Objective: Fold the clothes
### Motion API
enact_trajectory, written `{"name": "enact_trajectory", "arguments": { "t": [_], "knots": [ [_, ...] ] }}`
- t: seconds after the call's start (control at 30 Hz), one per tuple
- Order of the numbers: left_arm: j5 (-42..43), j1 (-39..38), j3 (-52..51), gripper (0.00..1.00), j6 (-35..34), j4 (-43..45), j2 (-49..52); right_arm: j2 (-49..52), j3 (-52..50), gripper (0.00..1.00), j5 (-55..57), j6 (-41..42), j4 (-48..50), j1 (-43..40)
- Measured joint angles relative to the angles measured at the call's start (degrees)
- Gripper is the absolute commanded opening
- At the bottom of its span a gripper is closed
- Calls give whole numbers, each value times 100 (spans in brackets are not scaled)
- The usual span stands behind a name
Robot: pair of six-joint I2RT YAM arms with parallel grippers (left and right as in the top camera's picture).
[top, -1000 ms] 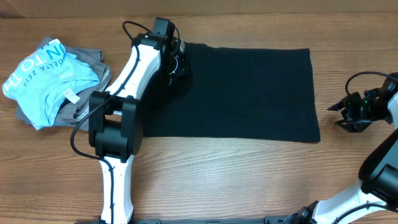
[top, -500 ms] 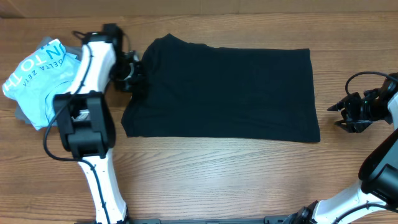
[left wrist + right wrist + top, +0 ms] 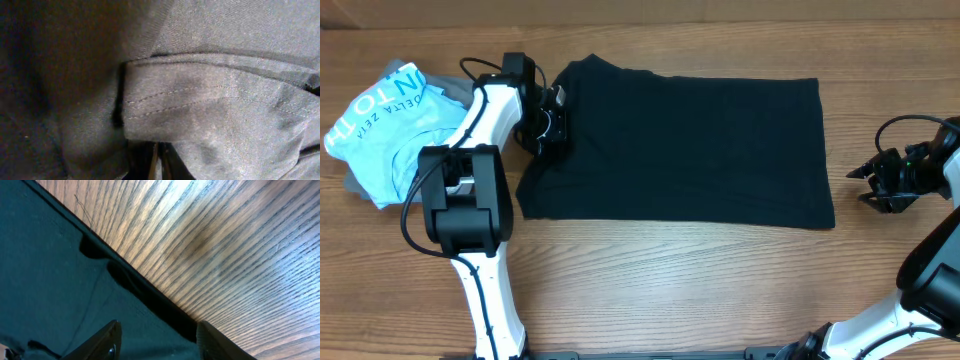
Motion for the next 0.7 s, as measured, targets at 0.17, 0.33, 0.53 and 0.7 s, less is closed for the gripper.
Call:
{"name": "enact_trajectory", "arguments": {
  "t": [0.17,0.33,0.53,0.7],
  "knots": [
    [92,79,13,5,-2,-22,0,0,0,52,0,2,31,0],
    [92,190,365,4,-2,-437,0,0,0,52,-2,0,35,0],
    [17,293,1051,19,26,-837,0,0,0,52,-2,0,37,-2],
    [-131,317,1156,33,4,-726,0,0,0,52,0,0,37,0]
  ]
}}
